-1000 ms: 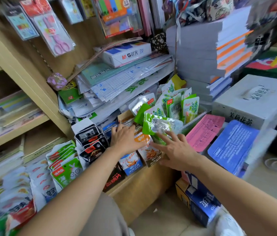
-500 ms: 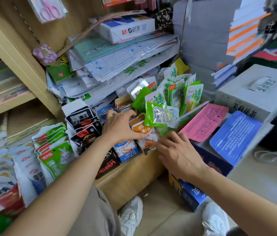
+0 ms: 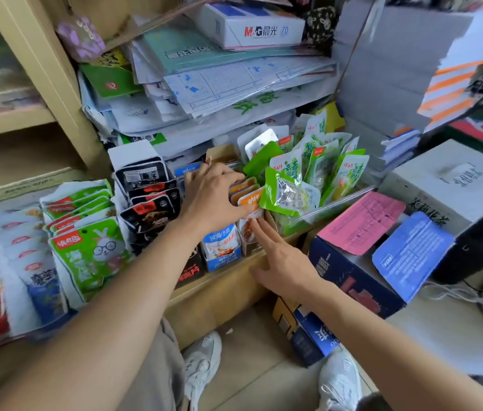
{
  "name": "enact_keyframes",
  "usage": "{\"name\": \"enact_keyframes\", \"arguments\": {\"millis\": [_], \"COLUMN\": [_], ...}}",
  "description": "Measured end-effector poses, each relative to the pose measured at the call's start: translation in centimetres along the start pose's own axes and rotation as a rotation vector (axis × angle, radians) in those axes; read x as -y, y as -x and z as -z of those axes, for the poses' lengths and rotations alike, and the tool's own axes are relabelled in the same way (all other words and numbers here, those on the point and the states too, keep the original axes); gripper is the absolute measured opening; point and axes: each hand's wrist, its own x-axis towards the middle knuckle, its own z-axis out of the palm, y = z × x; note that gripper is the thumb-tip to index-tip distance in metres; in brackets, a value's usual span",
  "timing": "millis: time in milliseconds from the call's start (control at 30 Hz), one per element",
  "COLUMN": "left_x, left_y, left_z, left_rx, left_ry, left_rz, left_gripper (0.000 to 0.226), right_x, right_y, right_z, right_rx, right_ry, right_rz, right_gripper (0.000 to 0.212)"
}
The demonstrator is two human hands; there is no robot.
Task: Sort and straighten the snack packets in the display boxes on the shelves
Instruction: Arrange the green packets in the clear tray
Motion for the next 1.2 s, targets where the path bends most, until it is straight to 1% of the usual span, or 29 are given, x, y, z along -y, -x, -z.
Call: {"name": "enact_keyframes", "arguments": {"millis": [67,133,167,233,300,400,500,667,733,833,867,900,1000,1033,1100,1133,1200], "left_x": [0.1,0.1,0.1,0.1,0.0,-0.2,0.0,-0.6,-1.1,-2.1,-2.7,-3.3,-5.0,-5.4,-5.9,-6.0,-6.3], "left_y": [-0.3,-0.5,-0.5,-0.7,-0.9,-1.0,-0.6,0.5,1.0,1.4,1.4,1.2,0.2,-0.2,-1.4,-2.1,-3.6], "left_z": [-0.1,-0.3,-0.5,-0.7,-0.8,-0.7,-0.4,0.7,1.0,1.2,1.2,1.1,0.3,0.0,-0.4,-0.5,-0.6], "left_rx": [-0.004,-0.051,-0.085,-0.114,-0.077,-0.001,0.016,-0.039,-0.085,-0.160,-0.149,-0.108,0.082,0.110,0.105,0.087,0.050], "left_ry": [-0.044,-0.113,-0.145,-0.186,-0.219,-0.240,-0.139,0.091,0.209,0.328,0.327,0.298,0.105,0.071,0.088,0.155,0.370], "left_rz": [0.010,0.018,0.028,0.060,0.100,0.109,0.079,-0.010,-0.002,0.028,0.031,0.024,-0.028,-0.027,-0.004,0.015,0.057], "left_gripper": [0.076,0.082,0.081,0.070,0.063,0.064,0.063,0.042,0.035,0.024,0.024,0.030,0.060,0.065,0.059,0.052,0.039], "right_x": [0.0,-0.1,-0.2,-0.3,-0.5,-1.0,-1.4,-1.3,-1.0,-0.8,-1.1,-1.6,-3.8,-4.7,-6.2,-6.8,-7.4], "right_y": [-0.4,-0.6,-0.5,0.0,0.6,1.2,1.0,0.7,1.1,1.9,2.0,2.0,1.3,0.9,-0.1,-0.5,-1.1], "right_z": [-0.1,0.0,0.0,0.3,0.3,0.2,0.6,1.8,2.8,5.5,6.5,7.6,10.5,11.3,12.3,12.6,12.8], "right_rx": [-0.019,-0.036,-0.048,-0.080,-0.099,-0.065,-0.034,-0.027,-0.110,-0.266,-0.317,-0.367,-0.455,-0.466,-0.466,-0.452,-0.380], "right_ry": [0.092,0.144,0.153,0.171,0.198,0.224,0.210,0.120,0.121,0.059,0.030,0.007,-0.053,-0.076,-0.113,-0.129,-0.157], "right_rz": [0.008,0.011,0.020,0.059,0.090,0.101,0.101,0.141,0.173,0.162,0.132,0.088,-0.075,-0.121,-0.166,-0.166,-0.142], "right_gripper": [0.094,0.090,0.087,0.081,0.076,0.077,0.078,0.071,0.061,0.031,0.023,0.019,0.021,0.023,0.031,0.038,0.062]}}
